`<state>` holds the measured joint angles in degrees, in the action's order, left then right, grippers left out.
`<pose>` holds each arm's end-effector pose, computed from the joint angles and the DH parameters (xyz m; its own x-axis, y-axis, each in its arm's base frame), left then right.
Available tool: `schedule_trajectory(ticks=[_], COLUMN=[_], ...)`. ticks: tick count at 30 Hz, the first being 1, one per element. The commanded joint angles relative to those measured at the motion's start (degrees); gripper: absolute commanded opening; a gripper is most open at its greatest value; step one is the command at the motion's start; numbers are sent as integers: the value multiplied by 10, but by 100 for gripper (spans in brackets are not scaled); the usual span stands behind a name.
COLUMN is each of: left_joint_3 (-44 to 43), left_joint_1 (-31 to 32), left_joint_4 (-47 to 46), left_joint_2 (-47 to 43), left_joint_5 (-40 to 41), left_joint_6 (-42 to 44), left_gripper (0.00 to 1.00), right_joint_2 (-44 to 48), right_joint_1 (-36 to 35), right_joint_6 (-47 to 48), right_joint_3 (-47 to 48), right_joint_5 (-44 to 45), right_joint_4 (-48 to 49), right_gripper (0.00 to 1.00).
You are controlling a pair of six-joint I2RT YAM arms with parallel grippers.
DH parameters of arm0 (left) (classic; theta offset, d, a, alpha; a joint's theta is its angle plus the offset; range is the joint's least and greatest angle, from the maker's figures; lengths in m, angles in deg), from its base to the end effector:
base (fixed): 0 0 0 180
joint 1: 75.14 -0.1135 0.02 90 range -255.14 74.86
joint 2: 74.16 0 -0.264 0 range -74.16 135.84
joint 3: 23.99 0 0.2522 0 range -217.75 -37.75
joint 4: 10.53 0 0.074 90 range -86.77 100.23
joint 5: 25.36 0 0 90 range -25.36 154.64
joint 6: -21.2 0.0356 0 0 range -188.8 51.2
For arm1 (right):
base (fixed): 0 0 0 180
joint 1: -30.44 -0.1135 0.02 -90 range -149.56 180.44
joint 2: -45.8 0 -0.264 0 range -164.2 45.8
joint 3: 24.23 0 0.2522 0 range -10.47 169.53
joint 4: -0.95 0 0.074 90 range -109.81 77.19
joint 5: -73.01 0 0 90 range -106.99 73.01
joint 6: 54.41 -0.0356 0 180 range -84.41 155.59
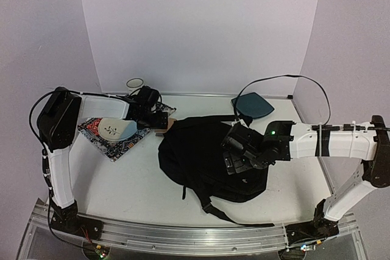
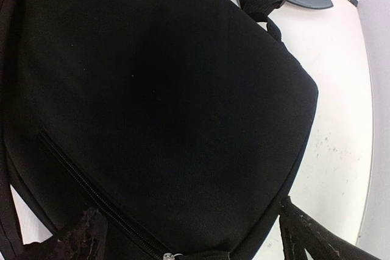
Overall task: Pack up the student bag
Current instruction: Adjust the student bag at the center of the board.
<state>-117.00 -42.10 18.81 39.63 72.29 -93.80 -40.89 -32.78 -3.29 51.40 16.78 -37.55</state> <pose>0.3650 -0.2318 0.1817 -0.7812 0.0084 -0.6243 0.1530 0.9720 -0.1784 0.1616 0.2763 0.2498 -0.6308 -0.0918 -0.7705 -0.2360 0.9686 0.0778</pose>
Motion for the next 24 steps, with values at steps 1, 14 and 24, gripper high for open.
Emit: schedule_trajectory(ticks=[1, 14, 24], left_joint_3=[11, -29, -58], left_joint_1=[43, 121, 53], left_joint_4=[5, 12, 36], left_joint_2=[-11, -3, 5], left_joint_5=[-8, 43, 83], left_joint_6=[-15, -3, -9], left_gripper=[84, 83, 91], right_joint_2=[-6, -6, 1], right_joint_1=[-3, -2, -2], right_joint_6=[2, 2, 1], right_joint_3=[19, 15, 10], right_joint_5=[24, 28, 33], right_joint_4=[-10, -3, -3], right_gripper=[98, 98, 98])
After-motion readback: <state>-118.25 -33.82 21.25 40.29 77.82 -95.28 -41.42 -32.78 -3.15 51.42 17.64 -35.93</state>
